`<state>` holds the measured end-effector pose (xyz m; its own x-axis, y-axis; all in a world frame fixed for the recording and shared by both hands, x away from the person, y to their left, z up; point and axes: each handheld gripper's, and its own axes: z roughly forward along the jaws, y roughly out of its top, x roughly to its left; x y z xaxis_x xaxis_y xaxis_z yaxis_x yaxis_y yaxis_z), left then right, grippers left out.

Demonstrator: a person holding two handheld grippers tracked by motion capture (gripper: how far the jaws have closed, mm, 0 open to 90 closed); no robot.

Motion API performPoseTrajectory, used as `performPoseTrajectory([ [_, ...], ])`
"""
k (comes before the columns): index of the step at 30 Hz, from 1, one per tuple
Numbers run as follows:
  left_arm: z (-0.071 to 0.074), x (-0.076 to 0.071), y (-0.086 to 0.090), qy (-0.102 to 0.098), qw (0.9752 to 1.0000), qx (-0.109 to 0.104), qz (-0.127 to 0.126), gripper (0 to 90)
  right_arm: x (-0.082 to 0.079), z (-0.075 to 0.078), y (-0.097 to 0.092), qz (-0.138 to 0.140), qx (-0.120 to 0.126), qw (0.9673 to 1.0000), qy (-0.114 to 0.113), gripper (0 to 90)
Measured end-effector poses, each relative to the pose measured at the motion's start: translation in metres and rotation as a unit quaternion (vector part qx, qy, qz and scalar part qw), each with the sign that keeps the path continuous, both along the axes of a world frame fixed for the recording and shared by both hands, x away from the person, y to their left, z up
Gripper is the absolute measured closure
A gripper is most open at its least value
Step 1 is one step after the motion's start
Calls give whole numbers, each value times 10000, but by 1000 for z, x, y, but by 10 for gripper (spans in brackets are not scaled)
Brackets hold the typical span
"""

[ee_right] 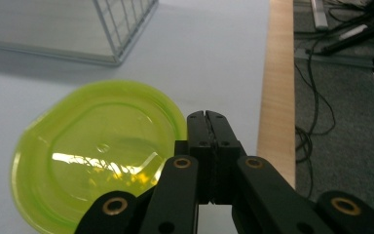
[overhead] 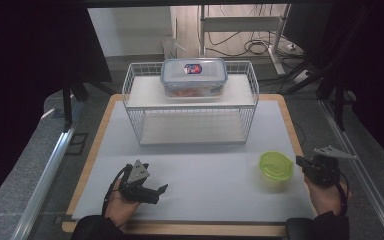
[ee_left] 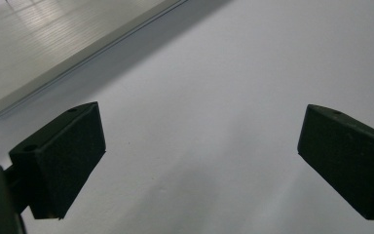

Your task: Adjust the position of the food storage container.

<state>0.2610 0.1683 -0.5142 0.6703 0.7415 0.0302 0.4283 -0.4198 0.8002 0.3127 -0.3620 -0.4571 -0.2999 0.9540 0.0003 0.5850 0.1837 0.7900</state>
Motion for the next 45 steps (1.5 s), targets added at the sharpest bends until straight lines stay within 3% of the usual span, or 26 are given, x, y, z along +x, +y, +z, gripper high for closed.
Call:
performPoseTrajectory([
  [12, -2, 1, -2, 64, 9999, 78, -45, 35, -3, -13, 1, 60, -131, 9993, 354, 894],
  [17, -2, 1, -3, 87, 9999, 93, -71, 35, -2, -15, 3, 66, -139, 9991, 390, 894],
  [26, -3, 1, -3, 102, 9999, 86, -92, 36, 3, -21, 17, 355, -67, 9979, 542, 893],
  [33, -4, 2, -4, 147, 9998, 99, -115, 36, 13, -27, 8, 180, -59, 9976, 662, 893],
  [34, -4, 2, -5, 152, 9998, 105, -116, 36, 17, -29, 3, 174, 131, 9973, 702, 893],
  [38, -4, 2, -5, 154, 9997, 110, -119, 36, 24, -38, 1, 320, 339, 9946, 926, 893],
  [45, -5, 3, -6, 174, 9997, 112, -124, 36, 30, -44, 10, 530, 383, 9918, 1095, 893],
])
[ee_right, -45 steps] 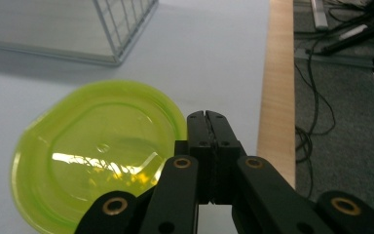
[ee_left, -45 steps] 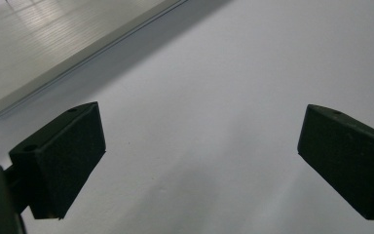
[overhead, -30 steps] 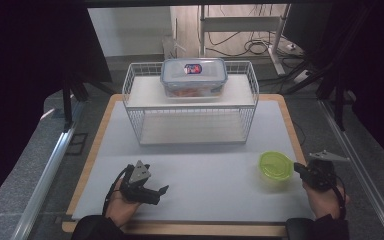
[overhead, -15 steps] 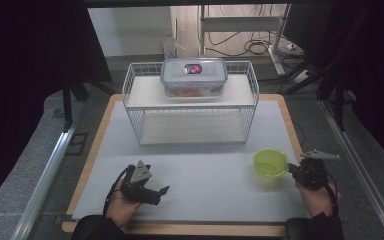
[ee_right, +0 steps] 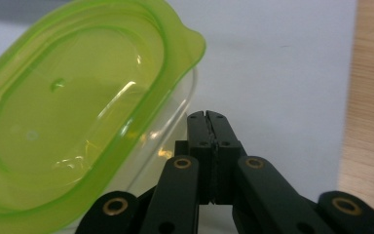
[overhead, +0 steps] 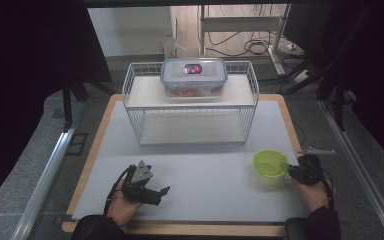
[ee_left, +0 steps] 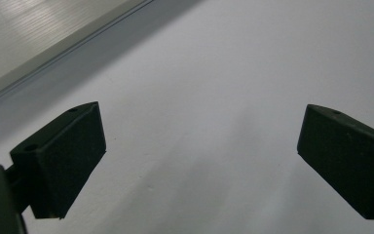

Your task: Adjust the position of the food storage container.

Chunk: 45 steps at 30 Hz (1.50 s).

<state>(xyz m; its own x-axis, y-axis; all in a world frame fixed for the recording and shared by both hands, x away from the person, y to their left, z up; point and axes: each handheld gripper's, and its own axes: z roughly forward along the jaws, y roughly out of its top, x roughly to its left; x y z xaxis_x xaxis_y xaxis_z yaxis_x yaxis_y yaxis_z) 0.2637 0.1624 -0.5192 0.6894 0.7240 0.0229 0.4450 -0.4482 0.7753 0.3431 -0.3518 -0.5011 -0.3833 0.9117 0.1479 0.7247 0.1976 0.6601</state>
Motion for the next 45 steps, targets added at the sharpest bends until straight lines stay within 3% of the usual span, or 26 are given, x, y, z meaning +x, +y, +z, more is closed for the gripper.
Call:
performPoseTrajectory([
  [11, -1, 1, -1, 27, 10000, 2, -4, 36, 9, -5, 17, 265, 100, 9995, 127, 893],
  [23, -1, 2, -2, 48, 10000, 36, -12, 36, 25, -9, 60, 753, 155, 9969, 167, 893],
  [32, -2, 2, -2, 53, 10000, 34, -22, 37, 32, -14, 96, 1142, 150, 9932, 179, 893],
  [37, -2, 2, -2, 64, 10000, 33, -27, 37, 32, -18, 121, 1455, 163, 9891, 178, 893],
  [45, -2, 2, -2, 63, 10000, 39, -27, 37, 29, -19, 146, 1736, 230, 9843, 233, 893],
])
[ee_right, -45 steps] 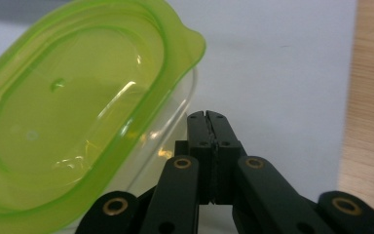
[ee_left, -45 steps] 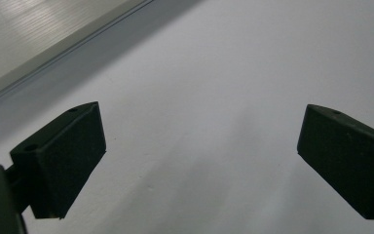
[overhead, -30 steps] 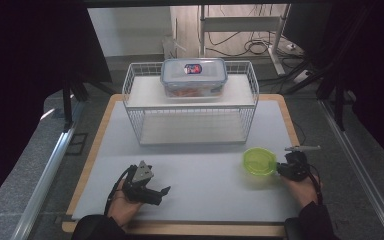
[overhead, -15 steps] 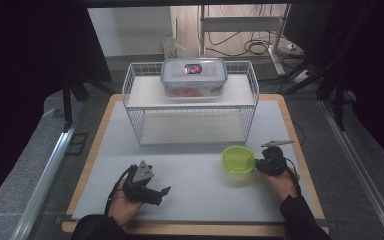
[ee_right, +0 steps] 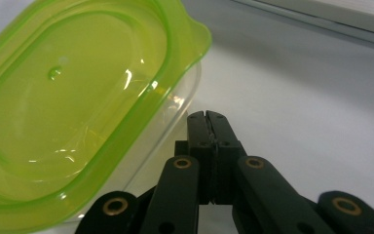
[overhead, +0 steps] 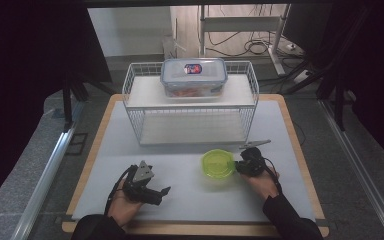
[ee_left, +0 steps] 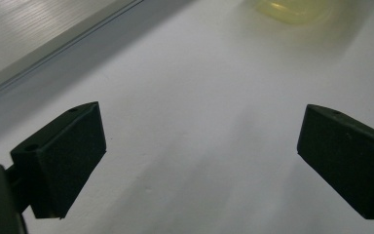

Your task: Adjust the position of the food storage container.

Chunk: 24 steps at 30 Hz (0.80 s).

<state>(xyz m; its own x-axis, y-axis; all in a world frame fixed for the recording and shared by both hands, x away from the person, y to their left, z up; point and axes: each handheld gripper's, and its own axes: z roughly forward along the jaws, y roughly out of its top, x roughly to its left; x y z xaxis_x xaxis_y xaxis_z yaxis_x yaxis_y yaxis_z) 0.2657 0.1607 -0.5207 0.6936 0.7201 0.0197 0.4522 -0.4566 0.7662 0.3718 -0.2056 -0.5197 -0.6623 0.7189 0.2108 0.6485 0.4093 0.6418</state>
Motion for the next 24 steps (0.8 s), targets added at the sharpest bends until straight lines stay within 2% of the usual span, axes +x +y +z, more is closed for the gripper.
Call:
performPoseTrajectory([
  [11, 0, 0, 0, 18, 10000, 5, -2, 37, -9, -3, 39, 345, 97, 9993, 107, 892],
  [16, 0, 0, 1, 15, 10000, 1, -7, 37, -14, -5, 55, 603, 30, 9981, 96, 891],
  [19, 0, 0, 2, 24, 10000, 1, 4, 37, -17, -3, 57, 674, -185, 9975, -56, 876],
  [21, 1, 0, 3, 18, 10000, -2, -2, 39, -17, 1, 49, 557, -375, 9973, -290, 838],
  [24, 1, -1, 3, 16, 10000, 7, -4, 40, -16, 5, 40, 476, -447, 9970, -424, 802],
])
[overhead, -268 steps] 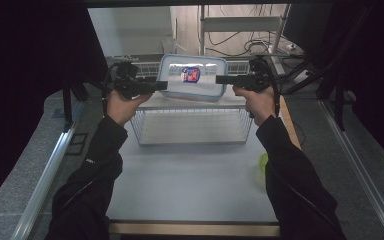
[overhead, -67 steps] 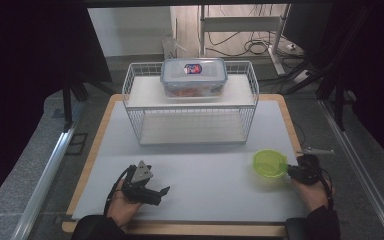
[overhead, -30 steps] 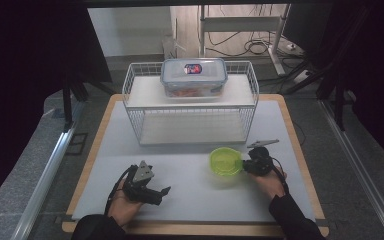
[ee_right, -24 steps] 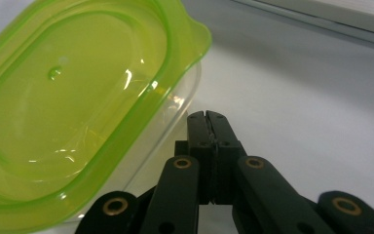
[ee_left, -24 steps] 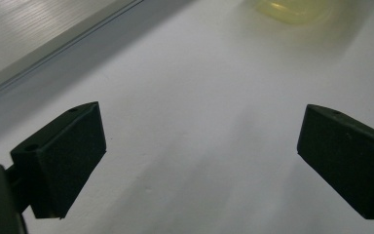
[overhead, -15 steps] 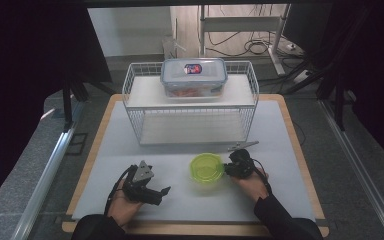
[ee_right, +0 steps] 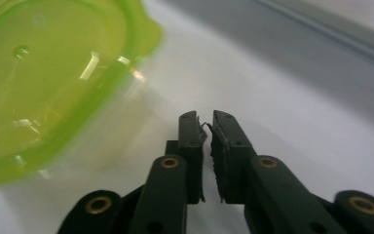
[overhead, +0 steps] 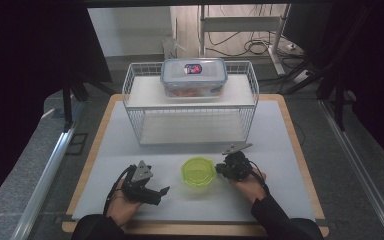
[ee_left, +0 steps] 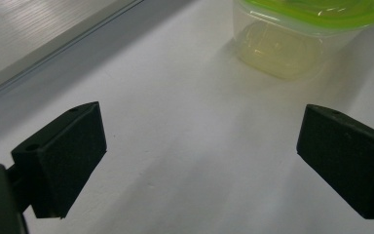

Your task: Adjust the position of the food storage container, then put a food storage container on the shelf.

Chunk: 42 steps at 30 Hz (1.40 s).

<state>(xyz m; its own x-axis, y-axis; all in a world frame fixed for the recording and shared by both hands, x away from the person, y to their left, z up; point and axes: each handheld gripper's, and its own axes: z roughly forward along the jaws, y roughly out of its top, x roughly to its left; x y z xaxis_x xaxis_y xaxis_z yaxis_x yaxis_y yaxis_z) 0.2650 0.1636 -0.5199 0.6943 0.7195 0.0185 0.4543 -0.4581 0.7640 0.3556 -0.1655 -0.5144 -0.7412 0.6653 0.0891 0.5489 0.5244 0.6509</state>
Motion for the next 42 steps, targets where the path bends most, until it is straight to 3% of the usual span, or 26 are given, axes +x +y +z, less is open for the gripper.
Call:
performPoseTrajectory([
  [4, 0, 0, 1, 0, 10000, 35, -12, 46, -4, 9, -16, -82, 14, 9999, -146, 699],
  [10, -1, 0, 2, -8, 10000, 65, -2, 47, -11, 18, -25, 8, 150, 9996, -229, 570],
  [24, -4, 1, 2, -15, 9999, 121, -16, 47, -24, 21, -39, 13, 257, 9991, -348, 330],
  [29, -4, 2, 2, -6, 9999, 125, -25, 46, -24, 16, -40, 30, 170, 9992, -350, 285],
  [36, -5, 2, 2, 4, 9999, 122, -34, 46, -23, 17, -39, -62, 254, 9990, -358, 208],
  [38, -5, 2, 2, 1, 9999, 119, -32, 47, -23, 17, -39, -61, 269, 9991, -321, 175],
  [42, -5, 2, 1, 6, 9999, 133, -37, 47, -23, 23, -38, -46, 284, 9995, -85, 210],
])
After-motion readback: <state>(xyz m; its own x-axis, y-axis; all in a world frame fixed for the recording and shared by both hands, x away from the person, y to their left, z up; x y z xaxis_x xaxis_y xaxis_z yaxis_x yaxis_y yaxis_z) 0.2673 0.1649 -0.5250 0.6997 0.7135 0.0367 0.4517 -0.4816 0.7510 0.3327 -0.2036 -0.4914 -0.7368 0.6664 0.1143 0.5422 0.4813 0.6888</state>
